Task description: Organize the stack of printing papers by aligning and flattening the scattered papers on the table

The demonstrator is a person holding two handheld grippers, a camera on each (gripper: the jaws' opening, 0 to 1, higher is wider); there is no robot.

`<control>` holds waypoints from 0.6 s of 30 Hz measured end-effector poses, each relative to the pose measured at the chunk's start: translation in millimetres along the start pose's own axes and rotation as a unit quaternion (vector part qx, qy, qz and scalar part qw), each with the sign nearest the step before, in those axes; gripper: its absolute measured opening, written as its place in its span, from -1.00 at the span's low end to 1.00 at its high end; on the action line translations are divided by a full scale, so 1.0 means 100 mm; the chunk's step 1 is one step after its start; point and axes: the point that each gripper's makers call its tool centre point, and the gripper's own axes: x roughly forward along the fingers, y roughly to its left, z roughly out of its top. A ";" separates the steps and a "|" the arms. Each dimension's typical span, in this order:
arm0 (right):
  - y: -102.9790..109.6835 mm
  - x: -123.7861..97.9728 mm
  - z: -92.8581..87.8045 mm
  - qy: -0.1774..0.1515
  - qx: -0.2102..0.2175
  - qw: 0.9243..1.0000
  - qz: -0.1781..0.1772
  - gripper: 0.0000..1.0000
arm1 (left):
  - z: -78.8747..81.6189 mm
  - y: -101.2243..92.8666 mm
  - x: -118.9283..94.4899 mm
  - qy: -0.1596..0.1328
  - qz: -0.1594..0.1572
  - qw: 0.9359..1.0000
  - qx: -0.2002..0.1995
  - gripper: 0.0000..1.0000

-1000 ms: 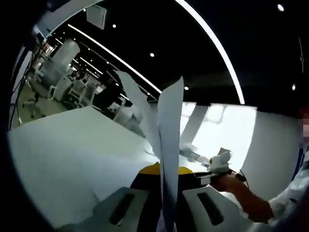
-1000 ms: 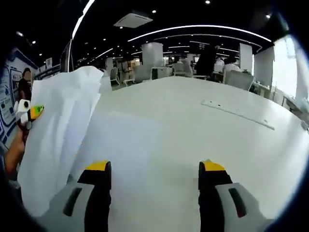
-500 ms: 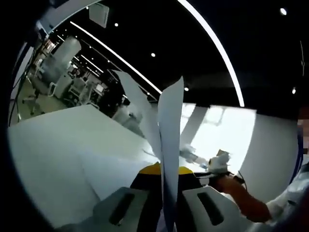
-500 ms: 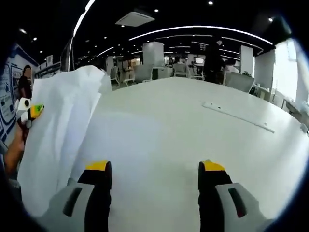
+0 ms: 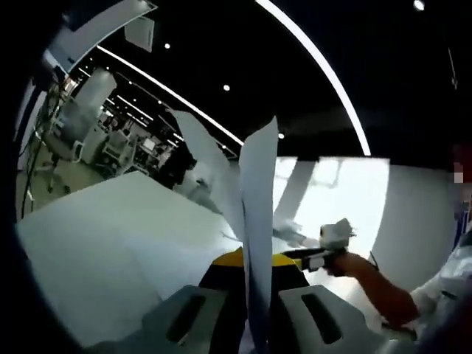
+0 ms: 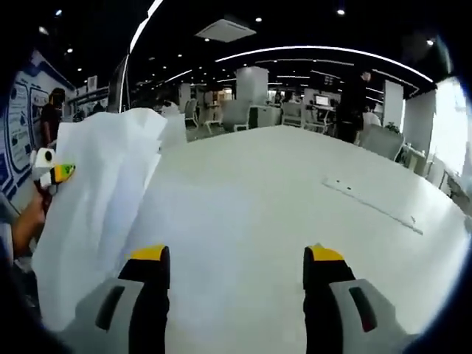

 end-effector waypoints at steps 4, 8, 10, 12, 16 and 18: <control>-0.06 0.00 0.20 0.007 -0.027 1.000 0.007 0.39 | 0.07 0.02 -0.02 -0.018 0.005 1.000 0.000 -0.88; -0.08 0.02 0.39 -0.002 -0.034 0.999 0.033 0.39 | 0.10 0.09 -0.03 -0.022 0.025 0.999 0.033 -0.88; -0.09 0.05 0.42 0.000 -0.036 0.998 0.043 0.38 | 0.05 0.11 -0.01 -0.004 0.026 0.999 0.036 -0.88; -0.10 0.09 0.41 0.008 -0.038 0.998 0.047 0.37 | -0.03 0.16 -0.02 0.027 0.033 0.998 0.047 -0.88; -0.08 0.17 0.42 0.020 -0.048 0.996 0.067 0.34 | -0.02 0.18 -0.02 0.027 0.031 0.998 0.044 -0.87; -0.05 0.19 0.44 0.024 -0.057 0.995 0.079 0.35 | -0.02 0.18 -0.03 0.028 0.032 0.998 0.043 -0.87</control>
